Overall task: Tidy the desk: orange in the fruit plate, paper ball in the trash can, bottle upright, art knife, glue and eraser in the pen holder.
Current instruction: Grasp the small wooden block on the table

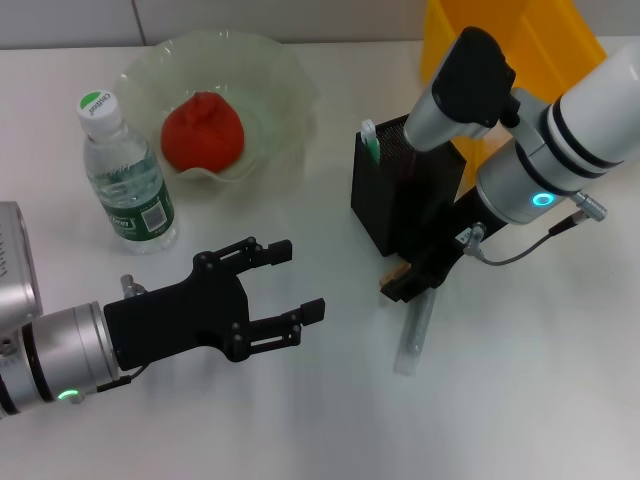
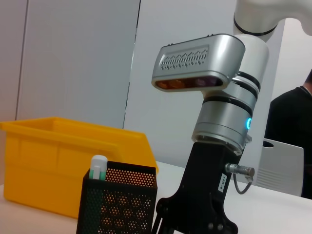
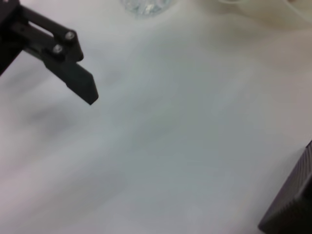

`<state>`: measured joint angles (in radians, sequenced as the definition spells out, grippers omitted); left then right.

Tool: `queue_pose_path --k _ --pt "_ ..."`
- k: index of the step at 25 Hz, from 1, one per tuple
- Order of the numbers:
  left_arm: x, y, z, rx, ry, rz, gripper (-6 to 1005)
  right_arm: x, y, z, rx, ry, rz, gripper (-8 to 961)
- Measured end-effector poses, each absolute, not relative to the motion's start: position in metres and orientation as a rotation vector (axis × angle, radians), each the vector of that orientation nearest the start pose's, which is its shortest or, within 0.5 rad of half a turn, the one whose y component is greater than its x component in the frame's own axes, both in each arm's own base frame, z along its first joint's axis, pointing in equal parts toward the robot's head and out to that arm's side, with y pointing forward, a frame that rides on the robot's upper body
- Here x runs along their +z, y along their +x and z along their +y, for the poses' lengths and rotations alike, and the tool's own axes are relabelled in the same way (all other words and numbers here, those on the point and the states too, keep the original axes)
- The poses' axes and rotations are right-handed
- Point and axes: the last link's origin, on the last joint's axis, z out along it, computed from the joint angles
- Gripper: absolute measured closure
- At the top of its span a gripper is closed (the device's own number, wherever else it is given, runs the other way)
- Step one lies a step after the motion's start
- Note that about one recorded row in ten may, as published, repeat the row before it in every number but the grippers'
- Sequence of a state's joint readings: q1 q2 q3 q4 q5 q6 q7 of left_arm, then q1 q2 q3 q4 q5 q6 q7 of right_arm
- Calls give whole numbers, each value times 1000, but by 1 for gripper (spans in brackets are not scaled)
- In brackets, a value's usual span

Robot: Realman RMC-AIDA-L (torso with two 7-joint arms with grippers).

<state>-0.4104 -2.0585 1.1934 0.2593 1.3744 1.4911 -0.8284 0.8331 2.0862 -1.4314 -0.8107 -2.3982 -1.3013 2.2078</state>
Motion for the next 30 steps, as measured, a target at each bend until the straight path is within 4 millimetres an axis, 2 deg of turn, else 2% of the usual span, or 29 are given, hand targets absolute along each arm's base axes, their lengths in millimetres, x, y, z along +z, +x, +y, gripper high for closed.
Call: queue_pose_path --k 12,17,23,30 --pt "-66 -280 261 -942 -2659 -438 197 -78 176 375 -488 -2903 616 345" --pt "-66 -280 261 -943 -2659 -439 197 -80 175 375 -495 -2899 595 449" --pt "-65 -280 261 -946 -2660 -437 197 -83 174 375 -508 -2897 573 498" --pt "-63 -280 262 -950 -2663 -428 197 -84 173 374 -512 -2899 566 497"
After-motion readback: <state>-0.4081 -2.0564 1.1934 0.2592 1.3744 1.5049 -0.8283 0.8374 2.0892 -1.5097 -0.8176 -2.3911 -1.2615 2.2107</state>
